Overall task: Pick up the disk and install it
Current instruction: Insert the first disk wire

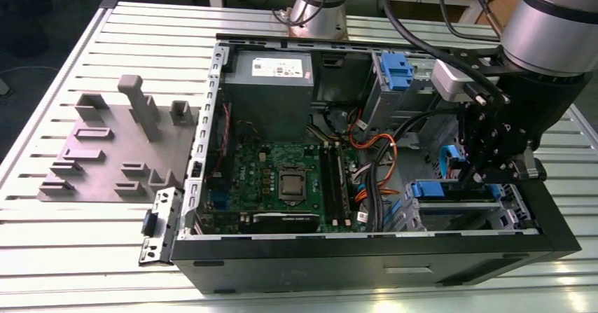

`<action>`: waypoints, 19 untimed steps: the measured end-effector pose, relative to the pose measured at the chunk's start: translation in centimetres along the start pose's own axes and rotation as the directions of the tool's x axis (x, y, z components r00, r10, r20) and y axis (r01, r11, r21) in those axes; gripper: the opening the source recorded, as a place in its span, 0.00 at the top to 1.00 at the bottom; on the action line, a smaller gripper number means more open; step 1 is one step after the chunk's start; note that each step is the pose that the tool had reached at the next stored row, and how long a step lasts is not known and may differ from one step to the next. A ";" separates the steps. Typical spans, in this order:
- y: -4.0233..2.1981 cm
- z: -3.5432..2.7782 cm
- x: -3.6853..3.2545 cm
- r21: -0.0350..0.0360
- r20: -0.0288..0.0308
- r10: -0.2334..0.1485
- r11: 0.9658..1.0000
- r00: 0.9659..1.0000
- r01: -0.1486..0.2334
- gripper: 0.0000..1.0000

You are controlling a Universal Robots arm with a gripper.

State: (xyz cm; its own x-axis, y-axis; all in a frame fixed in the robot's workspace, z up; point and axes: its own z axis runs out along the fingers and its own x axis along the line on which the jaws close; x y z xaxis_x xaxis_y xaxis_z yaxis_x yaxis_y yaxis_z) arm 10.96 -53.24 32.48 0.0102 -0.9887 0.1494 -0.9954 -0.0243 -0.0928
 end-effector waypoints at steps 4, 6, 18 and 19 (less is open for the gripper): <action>0.00 0.01 0.00 0.000 0.001 0.000 1.000 1.000 0.000 0.82; -0.01 -0.14 0.02 0.000 0.000 0.000 1.000 1.000 0.000 0.76; -0.08 -0.87 0.13 -0.001 0.000 0.000 1.000 1.000 0.000 0.78; -0.08 -0.87 0.13 -0.001 0.000 0.000 1.000 1.000 0.000 0.89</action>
State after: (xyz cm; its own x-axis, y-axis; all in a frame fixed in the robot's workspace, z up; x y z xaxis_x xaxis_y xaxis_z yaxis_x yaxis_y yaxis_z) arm 10.97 -53.24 33.37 0.0103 -0.9887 0.1492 -0.9954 -0.0243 -0.0922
